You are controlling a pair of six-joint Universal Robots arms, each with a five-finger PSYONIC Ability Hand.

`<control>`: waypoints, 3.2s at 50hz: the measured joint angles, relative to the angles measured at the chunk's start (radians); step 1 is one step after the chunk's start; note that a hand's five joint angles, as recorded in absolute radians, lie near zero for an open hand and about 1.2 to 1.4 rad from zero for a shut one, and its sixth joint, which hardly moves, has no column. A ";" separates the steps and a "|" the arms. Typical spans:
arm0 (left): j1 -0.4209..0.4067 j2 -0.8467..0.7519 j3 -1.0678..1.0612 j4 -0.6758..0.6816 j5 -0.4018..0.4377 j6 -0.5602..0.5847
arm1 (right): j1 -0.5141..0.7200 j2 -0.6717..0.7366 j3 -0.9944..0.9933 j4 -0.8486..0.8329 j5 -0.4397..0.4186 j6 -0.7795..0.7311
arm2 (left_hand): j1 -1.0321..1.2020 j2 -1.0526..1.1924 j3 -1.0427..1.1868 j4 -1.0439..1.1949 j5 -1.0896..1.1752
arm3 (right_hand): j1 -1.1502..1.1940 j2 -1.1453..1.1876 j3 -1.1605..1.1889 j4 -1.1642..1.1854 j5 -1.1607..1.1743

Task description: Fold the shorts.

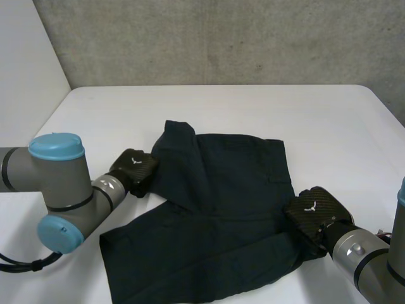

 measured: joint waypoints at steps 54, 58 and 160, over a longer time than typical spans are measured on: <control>-0.131 0.424 -0.251 -0.057 -0.476 0.025 | 0.014 0.031 -0.063 -0.009 0.010 0.150 | -0.644 -0.690 -0.680 -0.700 -0.683 | -0.001 0.000 0.000 0.000 0.000; -0.154 0.527 -0.325 -0.127 -0.458 -0.053 | 0.014 0.054 -0.089 -0.010 0.011 0.212 | -0.644 -0.690 -0.680 -0.699 -0.680 | -0.001 0.000 0.000 0.000 0.000; -0.478 0.381 -0.363 -0.459 -0.470 -0.639 | 0.106 0.046 -0.179 -0.059 0.129 0.215 | -0.446 -0.512 -0.507 -0.515 -0.501 | -0.001 0.000 0.000 0.000 0.000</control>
